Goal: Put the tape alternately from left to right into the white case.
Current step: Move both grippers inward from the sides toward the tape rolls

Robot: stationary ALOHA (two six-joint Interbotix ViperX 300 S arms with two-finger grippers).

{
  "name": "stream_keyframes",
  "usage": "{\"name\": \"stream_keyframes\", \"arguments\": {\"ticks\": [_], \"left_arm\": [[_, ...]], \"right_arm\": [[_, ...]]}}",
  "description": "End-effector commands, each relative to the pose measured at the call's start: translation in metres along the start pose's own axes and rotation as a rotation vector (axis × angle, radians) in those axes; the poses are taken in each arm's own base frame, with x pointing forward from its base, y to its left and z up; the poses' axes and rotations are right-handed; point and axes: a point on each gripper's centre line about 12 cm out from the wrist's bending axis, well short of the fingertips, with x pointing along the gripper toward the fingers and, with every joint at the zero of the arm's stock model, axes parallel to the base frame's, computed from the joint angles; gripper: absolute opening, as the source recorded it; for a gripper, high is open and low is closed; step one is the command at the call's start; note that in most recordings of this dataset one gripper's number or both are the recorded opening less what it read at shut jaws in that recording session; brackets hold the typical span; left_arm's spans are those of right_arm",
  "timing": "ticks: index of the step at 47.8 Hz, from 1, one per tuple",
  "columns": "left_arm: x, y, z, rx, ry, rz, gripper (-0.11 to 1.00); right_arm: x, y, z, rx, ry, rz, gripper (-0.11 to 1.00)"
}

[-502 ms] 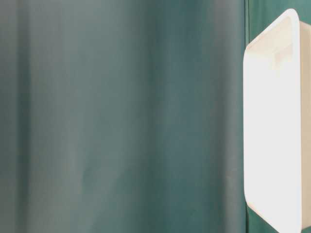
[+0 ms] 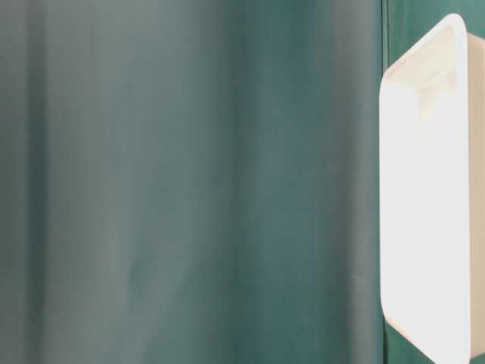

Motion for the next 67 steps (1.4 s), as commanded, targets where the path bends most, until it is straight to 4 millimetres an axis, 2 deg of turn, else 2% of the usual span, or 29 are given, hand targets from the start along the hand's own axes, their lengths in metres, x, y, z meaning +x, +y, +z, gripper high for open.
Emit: {"name": "stream_keyframes", "arguments": {"ticks": [1, 11, 13, 17, 21, 27, 30, 34, 36, 49, 67], "left_arm": [[0.002, -0.001, 0.003, -0.003, -0.009, -0.004, 0.02], [0.005, -0.001, 0.001, -0.005, 0.002, -0.003, 0.03], [0.006, -0.001, -0.001, -0.005, 0.011, -0.003, 0.07], [0.007, -0.001, -0.005, -0.006, 0.028, -0.002, 0.25], [0.009, 0.000, -0.008, -0.004, 0.040, 0.000, 0.49], [0.012, -0.001, -0.009, -0.001, 0.052, -0.002, 0.84], [0.013, 0.000, -0.009, -0.001, 0.052, 0.000, 0.93], [0.013, -0.001, -0.008, -0.001, 0.052, -0.002, 0.93], [0.013, -0.001, -0.008, -0.003, 0.052, -0.001, 0.93], [0.015, -0.001, -0.009, -0.003, 0.060, -0.001, 0.93], [0.044, 0.006, -0.027, -0.001, 0.171, 0.029, 0.93]], "right_arm": [[0.004, 0.000, -0.001, 0.002, 0.015, 0.000, -0.09], [0.008, -0.001, -0.005, 0.003, 0.044, -0.005, -0.09], [0.008, -0.001, -0.006, 0.004, 0.046, -0.007, -0.08], [0.009, -0.002, -0.007, 0.003, 0.051, -0.009, -0.03], [0.009, -0.002, -0.007, 0.004, 0.051, -0.010, 0.09], [0.009, -0.002, -0.006, 0.004, 0.049, -0.011, 0.40], [0.009, -0.002, -0.006, 0.004, 0.049, -0.010, 0.59], [0.009, -0.002, -0.005, 0.004, 0.046, -0.011, 0.81], [0.010, -0.002, -0.004, 0.004, 0.044, -0.010, 0.84], [0.018, -0.002, -0.008, 0.006, 0.075, -0.011, 0.84], [0.054, -0.004, -0.020, 0.005, 0.215, -0.016, 0.84]]}}
